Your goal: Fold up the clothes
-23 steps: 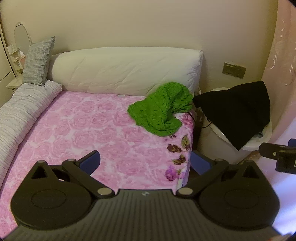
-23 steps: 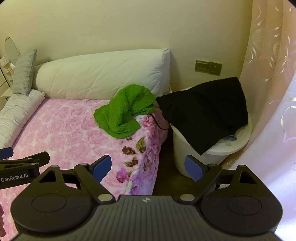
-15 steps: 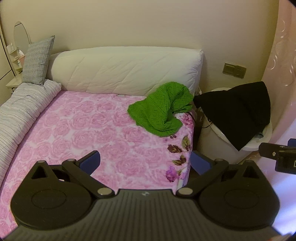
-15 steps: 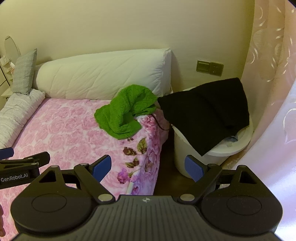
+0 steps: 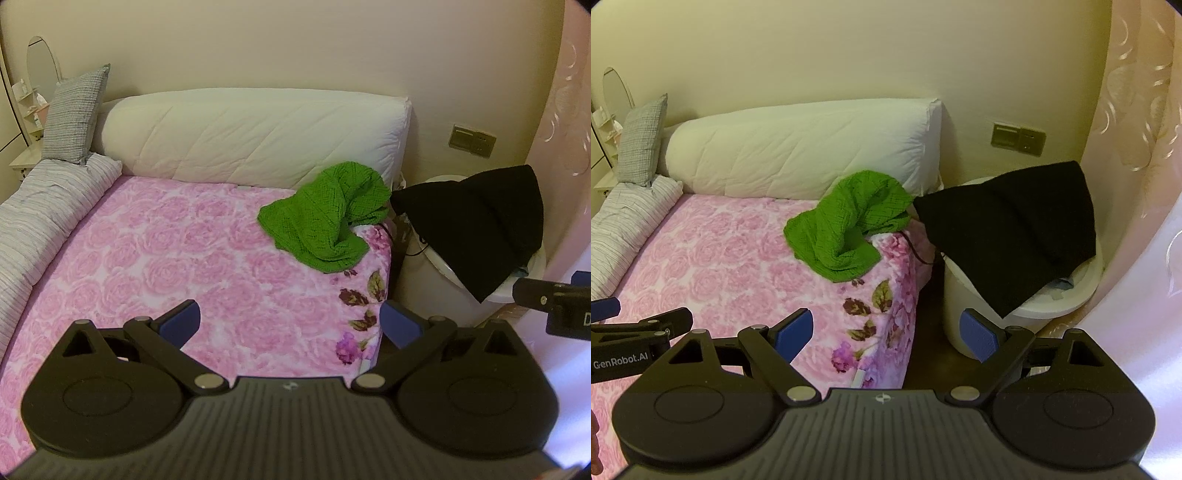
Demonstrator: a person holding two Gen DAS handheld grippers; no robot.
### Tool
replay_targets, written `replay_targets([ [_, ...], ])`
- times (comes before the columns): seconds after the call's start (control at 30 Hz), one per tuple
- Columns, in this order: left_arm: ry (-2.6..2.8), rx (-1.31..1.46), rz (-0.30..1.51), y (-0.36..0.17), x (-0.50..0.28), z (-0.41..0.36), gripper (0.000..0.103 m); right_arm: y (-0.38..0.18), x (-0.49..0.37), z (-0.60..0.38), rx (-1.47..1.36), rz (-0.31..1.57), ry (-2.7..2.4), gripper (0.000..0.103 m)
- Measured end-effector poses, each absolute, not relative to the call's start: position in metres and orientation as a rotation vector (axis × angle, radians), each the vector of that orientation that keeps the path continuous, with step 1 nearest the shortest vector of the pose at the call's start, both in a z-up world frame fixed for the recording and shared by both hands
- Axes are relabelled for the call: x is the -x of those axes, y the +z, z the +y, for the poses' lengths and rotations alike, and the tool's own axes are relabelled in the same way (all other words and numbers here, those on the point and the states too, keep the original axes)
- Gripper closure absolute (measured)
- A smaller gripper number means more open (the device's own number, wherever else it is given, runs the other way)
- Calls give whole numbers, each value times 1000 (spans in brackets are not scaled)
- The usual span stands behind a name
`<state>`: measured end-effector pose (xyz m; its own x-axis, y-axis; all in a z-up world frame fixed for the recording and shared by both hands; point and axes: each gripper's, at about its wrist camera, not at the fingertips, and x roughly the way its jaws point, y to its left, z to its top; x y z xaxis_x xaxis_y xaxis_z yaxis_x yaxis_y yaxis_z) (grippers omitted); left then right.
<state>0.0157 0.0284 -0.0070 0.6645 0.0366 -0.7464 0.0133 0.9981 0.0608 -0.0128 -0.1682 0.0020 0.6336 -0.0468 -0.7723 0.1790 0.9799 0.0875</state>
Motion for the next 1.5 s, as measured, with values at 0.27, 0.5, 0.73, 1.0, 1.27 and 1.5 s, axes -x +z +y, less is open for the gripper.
replay_targets([
  [0.27,4,-55,850,-10,-23,35,1,2,3,-160,-145,888,-138,14],
  [0.5,-5,-43,867,-14,-32,43,1,2,-5,-152,-130,898,-144,14],
  [0.73,-138,-78,888,-20,-37,54,1,-1,-11,-148,-115,915,-150,14],
  [1.0,-144,-64,894,-20,-46,58,1,-3,-23,-148,-102,921,-146,14],
  [1.27,-140,-64,901,-24,-64,53,1,-9,-43,-156,-103,925,-134,14],
  [1.5,-126,-60,909,-31,-86,43,1,-17,-69,-167,-104,929,-121,14],
])
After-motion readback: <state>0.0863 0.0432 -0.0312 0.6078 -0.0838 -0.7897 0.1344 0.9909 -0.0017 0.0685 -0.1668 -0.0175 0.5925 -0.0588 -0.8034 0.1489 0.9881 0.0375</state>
